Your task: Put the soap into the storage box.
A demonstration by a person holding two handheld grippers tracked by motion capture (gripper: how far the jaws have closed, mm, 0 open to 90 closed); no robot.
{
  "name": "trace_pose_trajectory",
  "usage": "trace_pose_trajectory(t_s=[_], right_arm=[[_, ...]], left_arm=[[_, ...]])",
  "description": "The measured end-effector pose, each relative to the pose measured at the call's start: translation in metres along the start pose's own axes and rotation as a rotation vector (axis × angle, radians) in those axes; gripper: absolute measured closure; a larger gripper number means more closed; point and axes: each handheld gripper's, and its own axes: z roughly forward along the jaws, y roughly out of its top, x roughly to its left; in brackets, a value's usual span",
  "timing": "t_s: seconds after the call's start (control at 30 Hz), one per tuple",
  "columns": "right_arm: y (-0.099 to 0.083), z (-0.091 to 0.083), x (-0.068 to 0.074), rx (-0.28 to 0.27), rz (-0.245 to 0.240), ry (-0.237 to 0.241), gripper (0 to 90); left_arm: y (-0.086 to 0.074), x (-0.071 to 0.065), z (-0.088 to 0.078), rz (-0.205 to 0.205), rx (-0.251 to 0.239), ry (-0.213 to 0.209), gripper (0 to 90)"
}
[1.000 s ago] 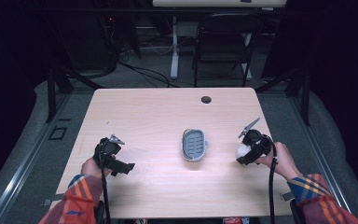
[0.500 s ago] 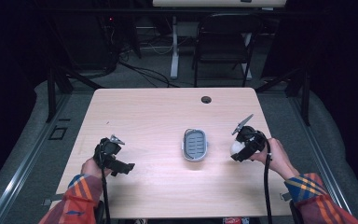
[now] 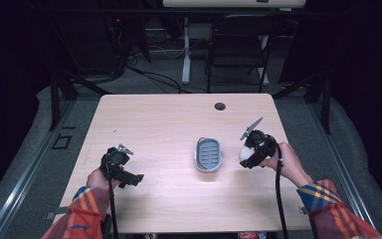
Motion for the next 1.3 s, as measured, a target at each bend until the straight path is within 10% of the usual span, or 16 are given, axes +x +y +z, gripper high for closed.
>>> trace_pose_trajectory(t_s=[1.3], right_arm=[[0.053,0.0,0.003,-0.02,-0.052,0.013,23.8]], left_arm=[[-0.001,-0.001,-0.001,0.013,0.009,0.0,0.0]])
